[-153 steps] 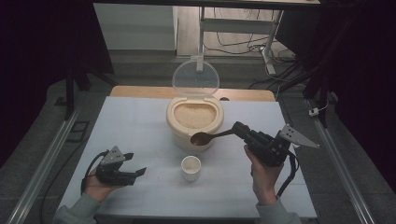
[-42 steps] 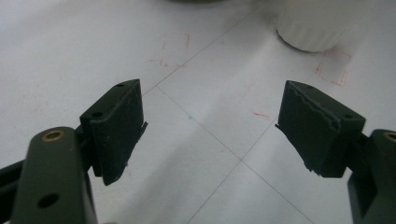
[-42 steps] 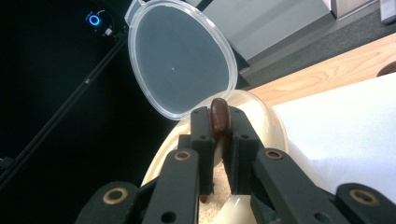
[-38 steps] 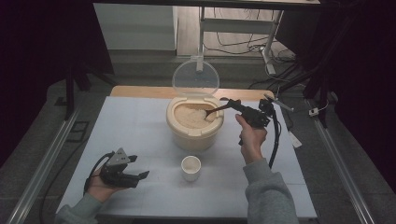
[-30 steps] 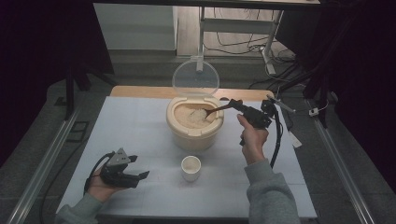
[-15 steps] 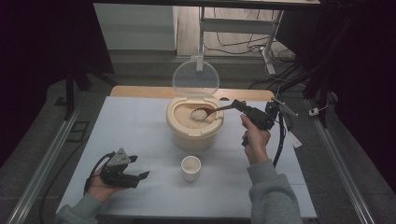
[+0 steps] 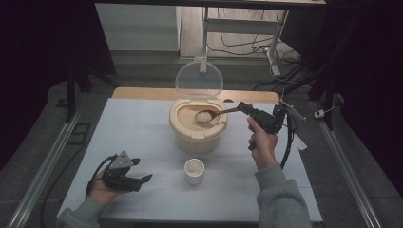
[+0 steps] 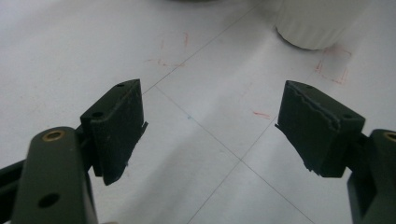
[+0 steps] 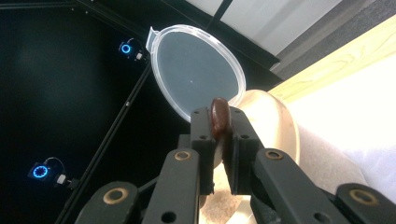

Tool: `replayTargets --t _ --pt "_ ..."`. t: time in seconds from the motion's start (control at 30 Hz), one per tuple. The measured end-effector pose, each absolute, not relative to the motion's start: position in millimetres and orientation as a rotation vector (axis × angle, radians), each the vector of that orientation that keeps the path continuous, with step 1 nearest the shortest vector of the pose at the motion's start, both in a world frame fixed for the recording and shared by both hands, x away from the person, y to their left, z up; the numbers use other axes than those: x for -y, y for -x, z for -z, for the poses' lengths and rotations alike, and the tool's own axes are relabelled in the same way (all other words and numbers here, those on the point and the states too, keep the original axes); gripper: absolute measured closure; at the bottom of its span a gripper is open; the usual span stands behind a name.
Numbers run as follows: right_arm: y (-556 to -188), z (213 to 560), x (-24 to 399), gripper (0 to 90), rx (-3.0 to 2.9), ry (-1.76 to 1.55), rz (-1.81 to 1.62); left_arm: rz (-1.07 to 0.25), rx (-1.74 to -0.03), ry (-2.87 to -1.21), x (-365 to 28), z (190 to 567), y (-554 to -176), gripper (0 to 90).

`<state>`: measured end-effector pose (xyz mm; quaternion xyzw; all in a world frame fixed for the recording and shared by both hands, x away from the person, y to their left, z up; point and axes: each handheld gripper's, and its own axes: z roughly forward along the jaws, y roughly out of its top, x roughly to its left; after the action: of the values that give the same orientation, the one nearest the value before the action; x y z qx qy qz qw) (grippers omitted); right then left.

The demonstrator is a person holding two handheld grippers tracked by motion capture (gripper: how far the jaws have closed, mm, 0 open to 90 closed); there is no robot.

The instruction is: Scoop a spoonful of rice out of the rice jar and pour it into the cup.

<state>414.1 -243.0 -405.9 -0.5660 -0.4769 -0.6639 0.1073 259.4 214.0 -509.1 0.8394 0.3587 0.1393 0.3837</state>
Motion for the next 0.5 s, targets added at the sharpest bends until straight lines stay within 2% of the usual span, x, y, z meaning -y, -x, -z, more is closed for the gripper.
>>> replayTargets --t 0.5 --pt "-391 408 252 82.9 1.389 1.610 1.907 -0.353 -0.911 -2.142 -214 509 -259 22.6"
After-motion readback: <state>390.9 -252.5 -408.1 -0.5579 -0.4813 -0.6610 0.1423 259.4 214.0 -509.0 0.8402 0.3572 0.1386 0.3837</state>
